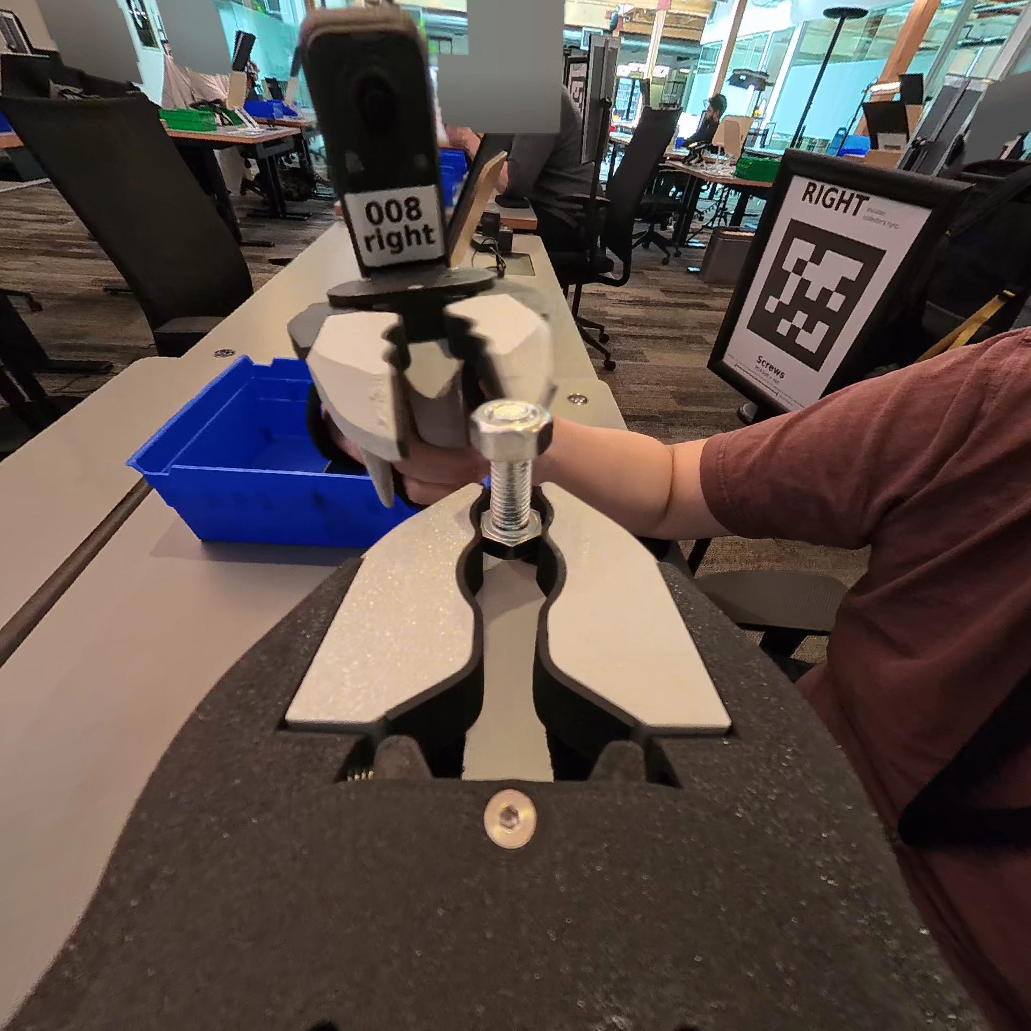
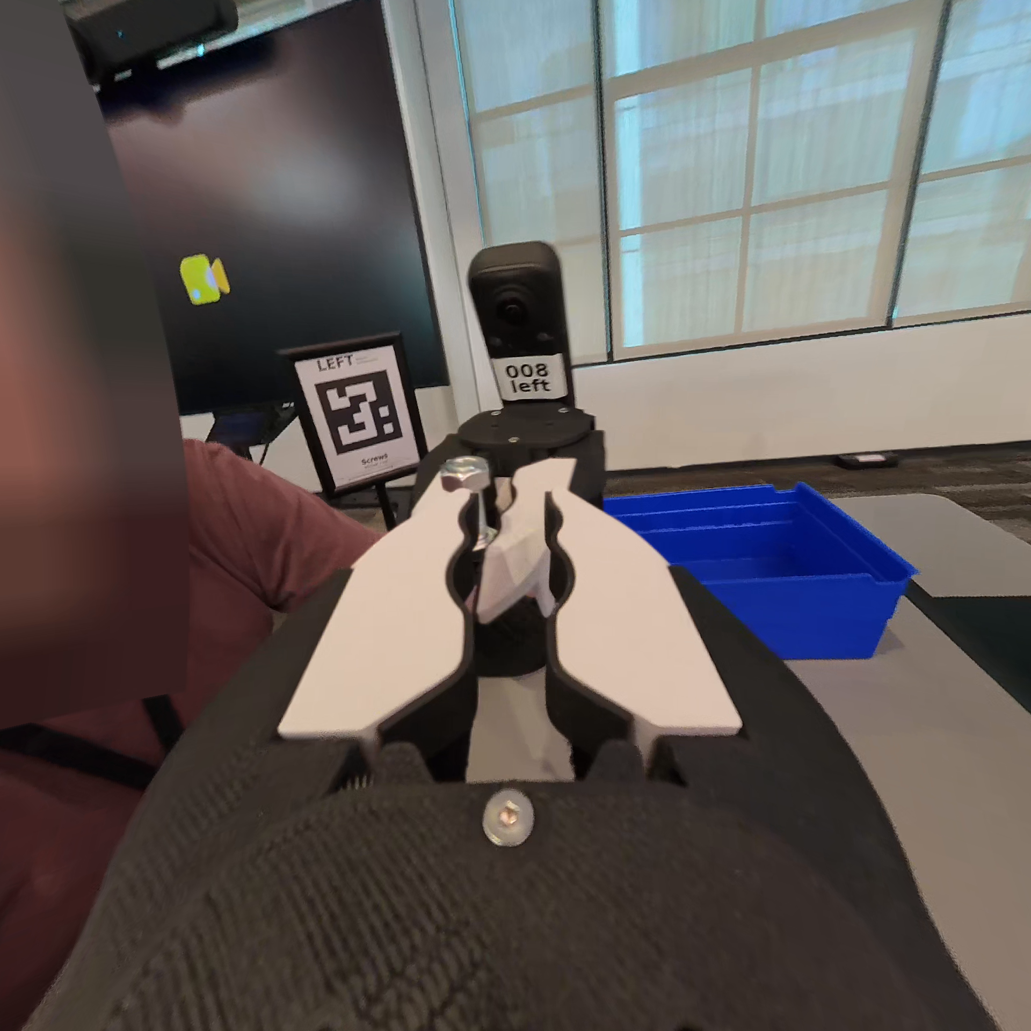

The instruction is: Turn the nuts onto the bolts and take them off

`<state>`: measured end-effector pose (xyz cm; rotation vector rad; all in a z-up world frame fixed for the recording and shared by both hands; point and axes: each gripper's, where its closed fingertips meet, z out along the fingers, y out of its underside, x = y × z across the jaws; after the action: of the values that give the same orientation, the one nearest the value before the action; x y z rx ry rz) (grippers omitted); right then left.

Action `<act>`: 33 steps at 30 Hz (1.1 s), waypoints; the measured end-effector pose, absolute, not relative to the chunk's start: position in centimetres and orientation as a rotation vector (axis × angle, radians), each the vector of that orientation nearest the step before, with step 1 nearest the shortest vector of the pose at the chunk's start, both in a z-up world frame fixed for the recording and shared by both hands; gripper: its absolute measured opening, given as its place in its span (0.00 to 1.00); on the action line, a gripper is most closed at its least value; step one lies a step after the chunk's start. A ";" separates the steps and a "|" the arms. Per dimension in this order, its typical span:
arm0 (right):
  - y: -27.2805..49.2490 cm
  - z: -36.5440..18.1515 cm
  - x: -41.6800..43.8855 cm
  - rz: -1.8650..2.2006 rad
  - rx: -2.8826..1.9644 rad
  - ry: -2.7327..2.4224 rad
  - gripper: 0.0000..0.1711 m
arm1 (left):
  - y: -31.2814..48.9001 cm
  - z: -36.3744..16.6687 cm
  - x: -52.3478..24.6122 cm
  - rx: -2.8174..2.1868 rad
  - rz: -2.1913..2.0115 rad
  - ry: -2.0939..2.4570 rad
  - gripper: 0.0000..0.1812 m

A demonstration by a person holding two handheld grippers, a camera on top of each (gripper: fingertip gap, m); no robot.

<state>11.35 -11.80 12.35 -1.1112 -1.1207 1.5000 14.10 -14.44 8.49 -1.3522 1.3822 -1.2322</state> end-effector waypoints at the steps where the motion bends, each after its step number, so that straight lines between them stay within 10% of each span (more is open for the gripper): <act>1: -11.5 12.5 11.7 1.515 -1.110 -1.099 0.13 | -14.5 8.6 14.0 -1.348 -1.241 1.382 0.08; 33: -13.4 13.0 10.9 1.505 -1.061 -1.161 0.17 | -14.5 8.4 14.1 -1.353 -1.223 1.392 0.08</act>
<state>10.89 -13.42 12.98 -1.0608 -1.1613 1.5047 14.12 -14.46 8.43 -1.3527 1.3916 -1.2226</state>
